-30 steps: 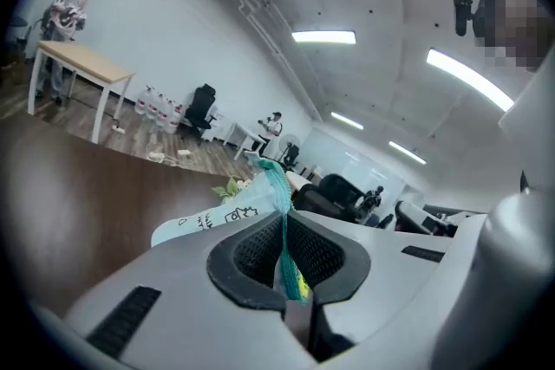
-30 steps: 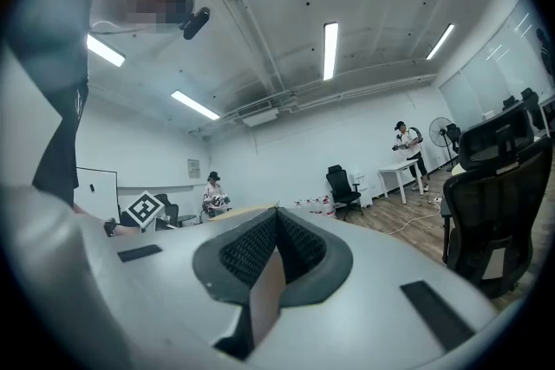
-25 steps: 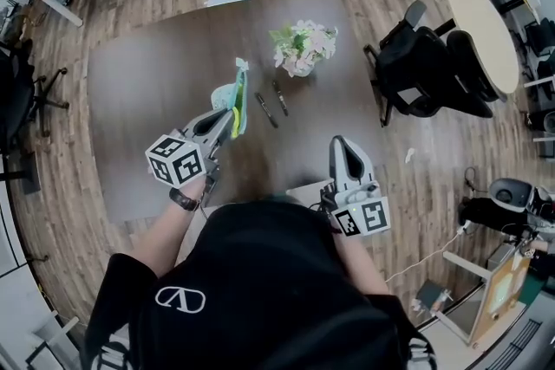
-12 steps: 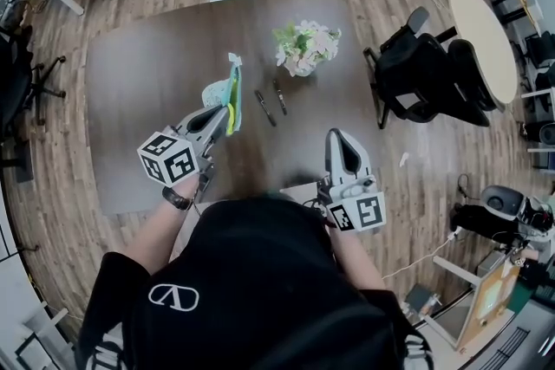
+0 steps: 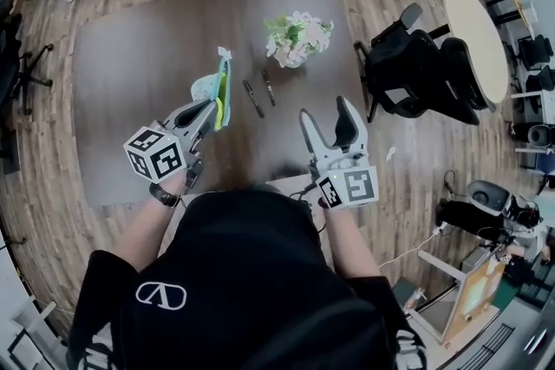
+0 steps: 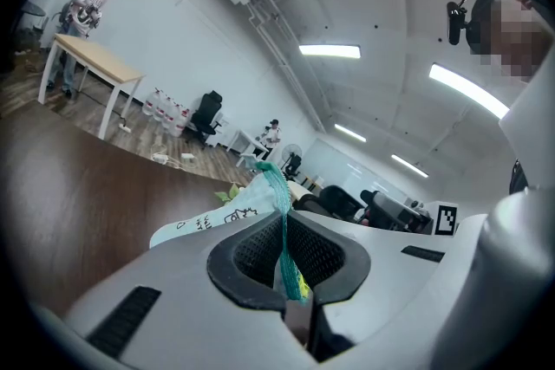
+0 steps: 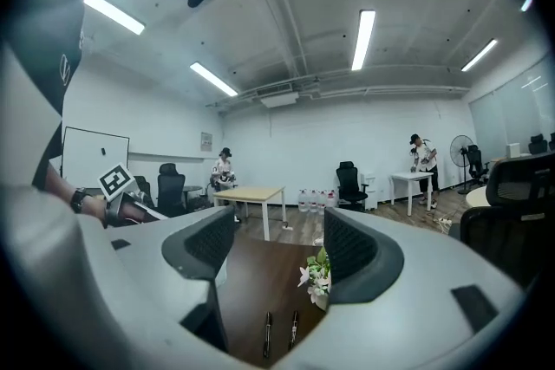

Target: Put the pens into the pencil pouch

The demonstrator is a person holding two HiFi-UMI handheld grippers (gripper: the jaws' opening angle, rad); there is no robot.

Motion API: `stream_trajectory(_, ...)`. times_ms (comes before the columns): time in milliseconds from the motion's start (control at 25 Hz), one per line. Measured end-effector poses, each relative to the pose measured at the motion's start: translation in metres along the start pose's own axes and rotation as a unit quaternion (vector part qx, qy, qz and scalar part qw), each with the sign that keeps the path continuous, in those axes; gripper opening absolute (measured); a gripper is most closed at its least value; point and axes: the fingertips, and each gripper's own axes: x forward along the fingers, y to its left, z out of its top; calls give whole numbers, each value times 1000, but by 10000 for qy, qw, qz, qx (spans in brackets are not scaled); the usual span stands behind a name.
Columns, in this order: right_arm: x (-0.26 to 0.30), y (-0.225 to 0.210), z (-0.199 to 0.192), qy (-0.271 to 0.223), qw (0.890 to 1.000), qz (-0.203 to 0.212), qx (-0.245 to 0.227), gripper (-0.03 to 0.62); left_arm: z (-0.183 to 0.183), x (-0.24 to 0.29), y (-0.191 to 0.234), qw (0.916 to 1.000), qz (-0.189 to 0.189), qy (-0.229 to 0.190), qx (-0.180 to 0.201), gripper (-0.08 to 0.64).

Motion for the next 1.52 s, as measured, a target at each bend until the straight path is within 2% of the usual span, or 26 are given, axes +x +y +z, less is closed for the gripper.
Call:
stream_trajectory(120,19,-6,-15,377,9993,65,-21,304,-6,2,4,10000,18,20,-71,17)
stream_trajectory(240,45,-12,-39,962,9951,217,-99,302,-12,-1,6,9999,59,37,-111,17)
stream_trajectory(440,93,-22,-99,2163,9746,564,-94,288,-22,-9,11,9996,176,37,-197,17)
stream_trajectory(560,116,-24,-142,2845,9558,748,-36,279,-28,-15,17,9993,282,12,-261,17)
stream_trajectory(760,146,-20,-218,3830,9176,1049,184,255,-40,-27,27,9979,482,-51,-422,17)
stream_trajectory(1080,171,-21,-336,5105,8501,1108,660,242,-60,-38,44,9949,740,-130,-676,17)
stream_trajectory(1280,177,-25,-382,5653,8155,1013,714,229,-76,-44,51,9928,826,-137,-854,17)
stream_trajectory(1520,180,-29,-407,6062,7871,880,731,167,-81,-45,53,9920,869,-145,-903,17)
